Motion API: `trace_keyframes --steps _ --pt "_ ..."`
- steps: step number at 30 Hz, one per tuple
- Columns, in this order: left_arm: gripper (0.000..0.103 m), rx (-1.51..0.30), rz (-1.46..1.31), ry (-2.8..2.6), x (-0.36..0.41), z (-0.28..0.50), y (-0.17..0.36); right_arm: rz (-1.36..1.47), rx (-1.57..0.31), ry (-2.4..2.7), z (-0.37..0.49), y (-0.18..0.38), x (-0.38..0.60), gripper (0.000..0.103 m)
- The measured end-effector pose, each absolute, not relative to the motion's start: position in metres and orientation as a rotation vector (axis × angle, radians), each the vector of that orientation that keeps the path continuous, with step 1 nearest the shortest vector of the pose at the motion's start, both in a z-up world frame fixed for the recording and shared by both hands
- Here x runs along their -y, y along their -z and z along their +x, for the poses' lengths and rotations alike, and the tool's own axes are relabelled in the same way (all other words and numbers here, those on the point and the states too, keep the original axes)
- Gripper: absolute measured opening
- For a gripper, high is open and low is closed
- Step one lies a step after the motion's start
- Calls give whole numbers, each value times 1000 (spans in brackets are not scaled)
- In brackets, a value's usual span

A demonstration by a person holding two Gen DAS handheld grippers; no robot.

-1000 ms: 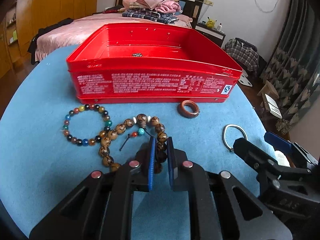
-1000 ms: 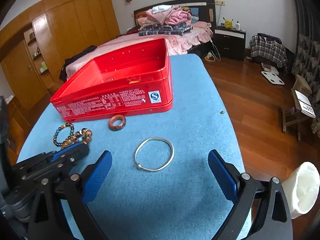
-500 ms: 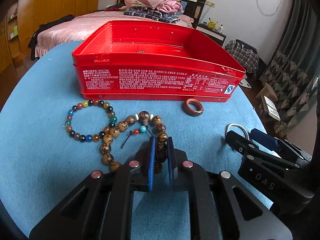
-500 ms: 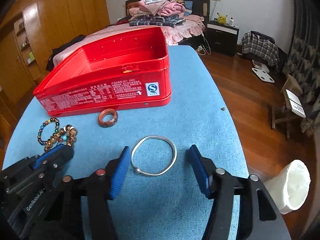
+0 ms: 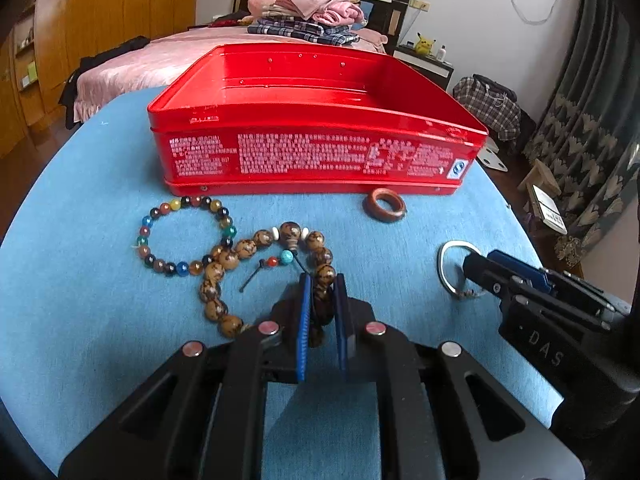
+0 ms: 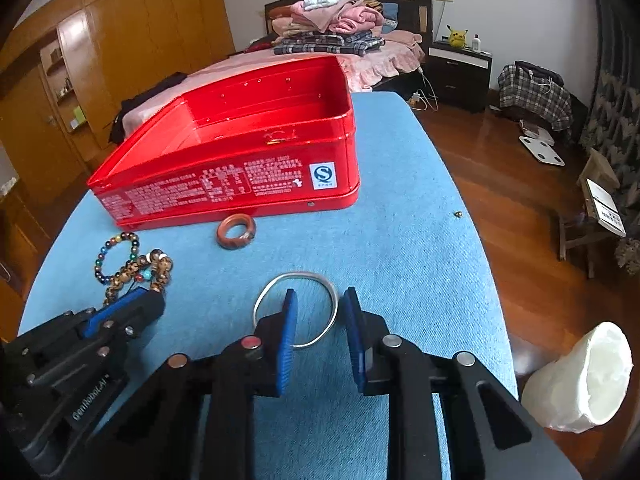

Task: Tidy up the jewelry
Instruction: 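Close right gripper on the silver bangle while left gripper holds the bead bracelet, then carry bead bracelet and bangle into the red tin box and open both grippers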

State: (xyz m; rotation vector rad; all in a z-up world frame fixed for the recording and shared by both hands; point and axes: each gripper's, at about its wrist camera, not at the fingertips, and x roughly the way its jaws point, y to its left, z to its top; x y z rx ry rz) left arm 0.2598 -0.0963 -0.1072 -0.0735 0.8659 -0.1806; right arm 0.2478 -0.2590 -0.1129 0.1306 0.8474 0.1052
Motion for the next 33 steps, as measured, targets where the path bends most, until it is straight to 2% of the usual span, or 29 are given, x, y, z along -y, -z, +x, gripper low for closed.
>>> trace_keyframes --steps 1,2,3,7,15,22,25,26,33 --pt "10 -863 -69 181 96 258 108 141 -845 -120 247 113 259 32" --pt "10 -860 -67 181 96 256 108 158 -839 -139 246 113 261 41" --pt "10 -859 -69 182 95 257 107 171 -834 -145 245 113 263 45" --pt "10 -858 -78 176 92 258 107 239 -823 -164 240 114 277 46" --pt "10 -860 -111 187 86 262 109 180 -827 -182 242 112 267 63" --pt "10 -863 -125 196 82 264 111 40 -872 -135 252 116 242 66" --pt "10 -865 -131 198 81 264 111 -25 -870 -120 250 117 232 58" --pt "10 -865 -135 199 80 264 111 -32 -865 -129 248 116 229 49" --pt "10 -843 -153 212 75 262 105 32 -856 -158 238 110 239 48"
